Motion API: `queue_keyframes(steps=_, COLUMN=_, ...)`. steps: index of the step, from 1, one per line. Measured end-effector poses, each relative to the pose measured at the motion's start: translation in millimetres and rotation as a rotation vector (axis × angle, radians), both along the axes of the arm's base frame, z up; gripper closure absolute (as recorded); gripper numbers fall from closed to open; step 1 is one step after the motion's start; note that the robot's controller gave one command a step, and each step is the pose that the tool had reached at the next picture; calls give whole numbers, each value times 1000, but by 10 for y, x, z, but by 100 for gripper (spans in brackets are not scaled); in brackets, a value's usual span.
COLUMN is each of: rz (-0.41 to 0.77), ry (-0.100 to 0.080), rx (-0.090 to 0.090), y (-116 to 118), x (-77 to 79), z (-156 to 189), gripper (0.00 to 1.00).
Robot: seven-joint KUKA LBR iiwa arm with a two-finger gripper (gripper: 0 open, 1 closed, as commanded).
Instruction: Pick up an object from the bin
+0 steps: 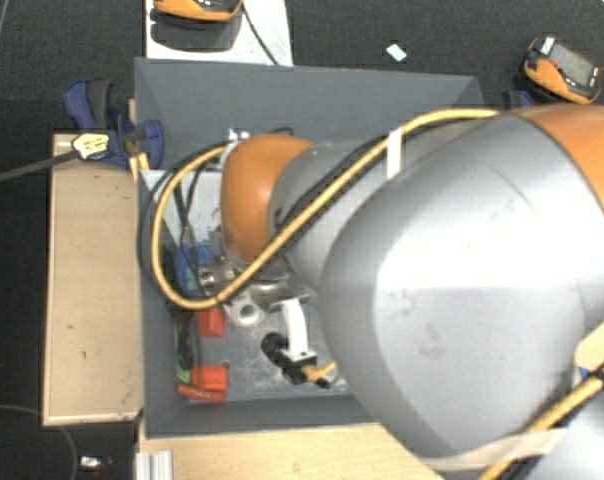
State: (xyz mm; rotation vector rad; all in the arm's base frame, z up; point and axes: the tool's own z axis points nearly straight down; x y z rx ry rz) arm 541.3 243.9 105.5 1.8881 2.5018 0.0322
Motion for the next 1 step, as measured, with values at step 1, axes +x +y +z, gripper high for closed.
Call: queue_keyframes(steps=1, rz=2, ry=0, rx=0, y=-5, x=0, z=89, gripper=100)
